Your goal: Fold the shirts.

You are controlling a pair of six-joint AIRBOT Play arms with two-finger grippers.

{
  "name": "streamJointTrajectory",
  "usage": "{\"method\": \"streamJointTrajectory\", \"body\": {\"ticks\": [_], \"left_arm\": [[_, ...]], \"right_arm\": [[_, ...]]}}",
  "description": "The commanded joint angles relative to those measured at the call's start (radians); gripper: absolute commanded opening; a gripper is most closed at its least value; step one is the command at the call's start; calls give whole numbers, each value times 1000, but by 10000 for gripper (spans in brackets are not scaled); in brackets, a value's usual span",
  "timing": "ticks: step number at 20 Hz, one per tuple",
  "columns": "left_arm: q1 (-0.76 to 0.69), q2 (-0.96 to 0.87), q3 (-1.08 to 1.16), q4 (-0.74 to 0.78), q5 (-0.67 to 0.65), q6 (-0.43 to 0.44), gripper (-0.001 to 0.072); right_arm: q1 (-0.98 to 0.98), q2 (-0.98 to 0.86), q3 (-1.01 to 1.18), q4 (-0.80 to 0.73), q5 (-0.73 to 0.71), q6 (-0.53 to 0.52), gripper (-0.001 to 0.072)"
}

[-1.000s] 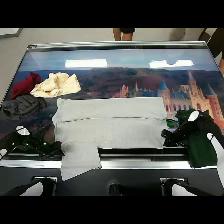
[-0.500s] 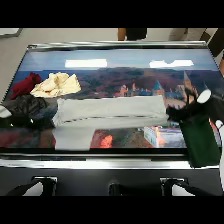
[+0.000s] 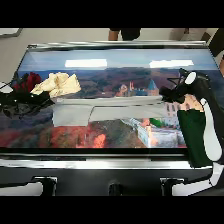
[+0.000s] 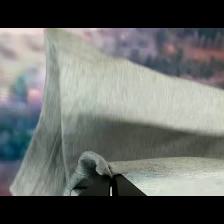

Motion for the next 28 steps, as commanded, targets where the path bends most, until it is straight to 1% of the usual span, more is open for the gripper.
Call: {"method": "streamJointTrajectory", "body": {"ticks": [1,5,6,7,8,9,10,11,12,15,18,22,24,25,26,28], "left_arm": [[1,-126,68,-51,42,-6,32],[-20,-204,68,-65,33,-6,33],[-26,-212,68,-65,27,-6,35],[-30,-214,68,-64,20,-5,76],[-29,-212,72,-64,8,-6,292],[-21,-211,88,-56,-21,-6,540],[-10,-210,111,-45,-56,-6,557],[3,-207,137,-31,-98,-6,551],[14,-199,158,-27,-129,-5,535],[27,-132,181,-28,-143,2,529],[13,-42,181,-32,-145,2,530],[-33,70,181,-32,-144,2,530],[-69,107,181,-32,-144,2,529],[-93,117,181,-32,-143,2,529],[-121,119,181,-32,-143,2,529],[-177,111,179,-31,-141,2,530]], "right_arm": [[3,-78,31,20,-45,11,45],[3,-116,31,89,-61,24,47],[3,-119,31,107,-61,27,69],[3,-117,32,126,-59,30,171],[-4,-108,37,145,-45,30,359],[-16,-97,51,156,-21,29,556],[-40,-78,66,160,2,14,644],[-71,-58,70,162,14,-19,650],[-112,-47,69,163,32,-32,668],[-207,-84,66,217,140,-91,677],[-221,-163,66,358,228,-179,688],[-190,-248,66,495,195,-181,692],[-166,-267,66,518,153,-173,682],[-154,-269,66,511,121,-152,664],[-142,-270,66,505,82,-129,584],[-121,-270,66,505,31,-121,276]]}}
